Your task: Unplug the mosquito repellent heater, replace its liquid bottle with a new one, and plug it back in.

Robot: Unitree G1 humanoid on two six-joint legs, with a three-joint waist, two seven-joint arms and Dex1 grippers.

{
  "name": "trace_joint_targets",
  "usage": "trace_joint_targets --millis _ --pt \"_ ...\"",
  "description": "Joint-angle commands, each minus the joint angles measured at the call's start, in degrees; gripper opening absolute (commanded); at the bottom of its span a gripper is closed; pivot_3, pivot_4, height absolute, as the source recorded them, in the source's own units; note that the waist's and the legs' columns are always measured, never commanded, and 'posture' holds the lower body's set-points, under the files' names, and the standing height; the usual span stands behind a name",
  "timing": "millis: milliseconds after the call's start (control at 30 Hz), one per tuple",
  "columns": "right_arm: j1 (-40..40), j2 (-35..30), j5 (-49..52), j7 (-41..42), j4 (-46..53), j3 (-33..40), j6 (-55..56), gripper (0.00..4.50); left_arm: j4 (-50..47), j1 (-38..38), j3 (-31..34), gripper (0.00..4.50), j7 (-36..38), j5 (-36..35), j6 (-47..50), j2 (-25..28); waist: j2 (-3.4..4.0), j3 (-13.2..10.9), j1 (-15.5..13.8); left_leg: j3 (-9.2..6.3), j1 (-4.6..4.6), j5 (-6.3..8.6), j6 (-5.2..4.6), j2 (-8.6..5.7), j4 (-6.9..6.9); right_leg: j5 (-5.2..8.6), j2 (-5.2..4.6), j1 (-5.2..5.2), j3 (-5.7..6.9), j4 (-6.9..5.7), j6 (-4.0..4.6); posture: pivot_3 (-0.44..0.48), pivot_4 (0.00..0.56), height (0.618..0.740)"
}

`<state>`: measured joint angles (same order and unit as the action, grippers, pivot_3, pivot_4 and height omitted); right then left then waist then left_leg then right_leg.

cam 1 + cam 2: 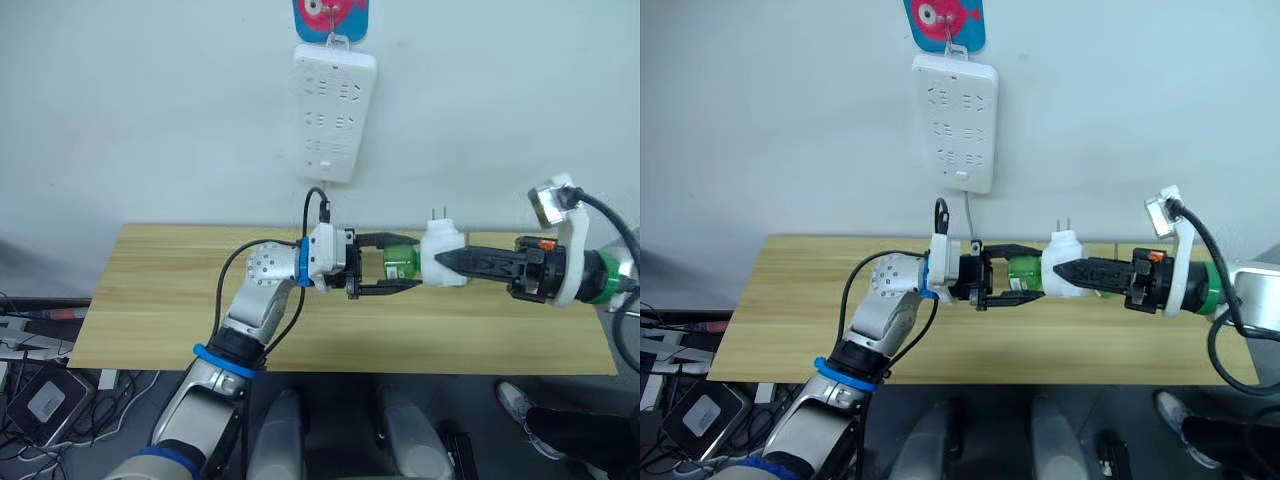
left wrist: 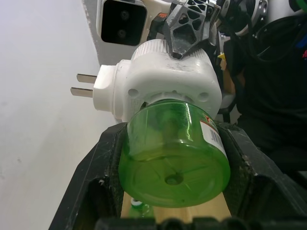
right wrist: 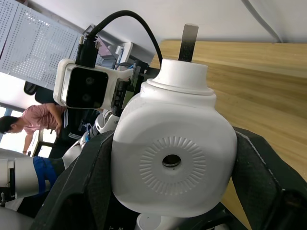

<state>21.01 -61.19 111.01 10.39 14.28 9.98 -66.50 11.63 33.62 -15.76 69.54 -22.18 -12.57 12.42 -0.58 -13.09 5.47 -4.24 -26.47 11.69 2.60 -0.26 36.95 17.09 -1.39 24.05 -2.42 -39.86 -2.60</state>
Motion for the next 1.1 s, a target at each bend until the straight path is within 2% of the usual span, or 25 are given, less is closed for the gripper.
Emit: trace_joint_targets --millis 33,100,133,167,233,333,567,633,700,733,933,1033,1100 --pt "1.71 0.16 1.99 0.07 4.26 0.16 1.82 3.04 -3.73 2.12 -1.03 2.30 1.53 -0.27 -0.24 -1.49 0.06 2.88 -0.16 0.24 0.13 0.10 -0.17 -0.07 -0.05 0.14 -0.13 -0.12 0.04 -0.04 -0.26 -0.178 0.000 0.740" --pt "2.11 0.26 1.99 -0.50 4.92 -0.62 2.29 3.04 -3.72 2.27 -1.09 2.30 2.20 -0.17 -0.29 -1.83 0.09 4.31 -0.17 0.49 0.74 0.13 -0.22 -0.06 -0.35 0.18 0.12 -0.91 0.16 0.60 -0.25 -0.174 0.000 0.740" --pt "2.19 0.13 1.99 -0.69 5.36 -0.89 2.41 3.04 -3.74 2.32 -1.07 2.30 2.23 -0.03 -0.13 -1.99 0.10 4.67 -0.13 0.50 0.75 0.12 -0.21 0.05 -0.38 0.20 0.26 -1.00 0.10 0.87 -0.20 -0.174 0.000 0.740" --pt "2.24 -0.06 1.99 -0.91 5.91 -1.09 2.54 3.04 -3.79 2.36 -1.04 2.30 2.23 0.10 -0.01 -2.12 0.12 4.77 -0.06 0.49 0.87 0.13 -0.25 0.06 -0.29 0.16 0.30 -1.19 0.09 0.80 -0.14 -0.173 0.000 0.740" --pt "2.12 0.32 1.99 -1.16 6.92 -1.28 3.16 3.04 -3.64 2.56 -0.96 2.30 1.99 0.50 0.09 -2.50 0.13 5.14 0.18 0.68 1.71 0.20 -0.39 0.02 -0.22 0.15 0.30 -2.02 -0.14 0.90 -0.16 -0.175 0.000 0.740" --pt "1.90 0.93 1.99 -1.56 7.84 -1.37 3.98 3.04 -3.06 2.83 -0.66 2.30 1.40 1.41 -0.17 -2.76 0.04 6.19 0.84 0.82 1.74 0.22 -0.44 0.04 -0.11 0.26 0.30 -2.06 -0.31 0.92 -0.44 -0.176 0.000 0.740" --pt "1.34 2.05 1.99 -4.32 8.04 -2.34 5.59 3.04 -1.85 2.56 -0.23 2.30 -0.34 4.00 0.84 -2.75 0.07 7.24 1.19 0.84 1.74 0.38 -0.71 0.05 -0.10 0.13 0.30 -2.06 -0.35 0.89 -0.22 -0.177 0.000 0.740" --pt "0.76 3.12 1.99 -5.65 8.13 -2.61 6.42 3.78 -1.79 2.44 -0.19 2.30 -0.66 4.39 0.70 -3.08 0.07 7.25 1.20 0.84 1.74 0.39 -0.73 0.04 -0.10 0.13 0.30 -2.06 -0.36 0.89 -0.22 -0.176 0.000 0.740" --pt "0.24 3.33 1.99 -5.96 8.52 -2.42 6.68 4.34 -1.92 2.42 -0.04 2.30 -1.15 4.77 0.36 -3.45 0.10 7.29 1.17 0.84 1.73 0.39 -0.73 0.03 -0.07 0.13 0.27 -2.07 -0.36 0.89 -0.22 -0.176 0.000 0.740" --pt "-0.22 3.16 1.99 -5.63 8.71 -2.02 6.59 4.43 -1.80 2.42 0.13 2.30 -1.28 4.95 -0.09 -3.59 0.11 7.30 1.09 0.84 1.73 0.39 -0.73 0.02 -0.06 0.13 0.25 -2.07 -0.36 0.89 -0.22 -0.176 0.000 0.740" --pt "-3.64 1.18 1.99 -0.73 8.38 1.06 5.09 4.43 -0.67 2.08 0.55 2.30 -1.07 5.17 -1.66 -3.73 0.25 7.54 1.18 0.84 1.72 0.40 -0.74 -0.01 -0.05 0.13 0.24 -2.08 -0.36 0.88 -0.22 -0.183 0.000 0.740" --pt "-7.10 -1.19 1.99 3.91 8.40 4.20 3.60 4.43 -0.87 1.45 1.10 2.30 -2.09 5.03 -1.13 -3.80 0.27 7.63 1.20 0.83 1.74 0.40 -0.74 0.00 -0.04 0.13 0.25 -2.10 -0.35 0.87 -0.22 -0.186 0.000 0.740" --pt "-11.19 -2.35 1.99 3.82 8.68 7.08 3.87 4.43 -1.42 0.83 1.85 2.30 -3.96 4.69 0.66 -3.81 0.28 7.70 1.17 0.82 1.75 0.40 -0.75 0.00 -0.02 0.13 0.25 -2.13 -0.34 0.88 -0.22 -0.187 0.000 0.740"
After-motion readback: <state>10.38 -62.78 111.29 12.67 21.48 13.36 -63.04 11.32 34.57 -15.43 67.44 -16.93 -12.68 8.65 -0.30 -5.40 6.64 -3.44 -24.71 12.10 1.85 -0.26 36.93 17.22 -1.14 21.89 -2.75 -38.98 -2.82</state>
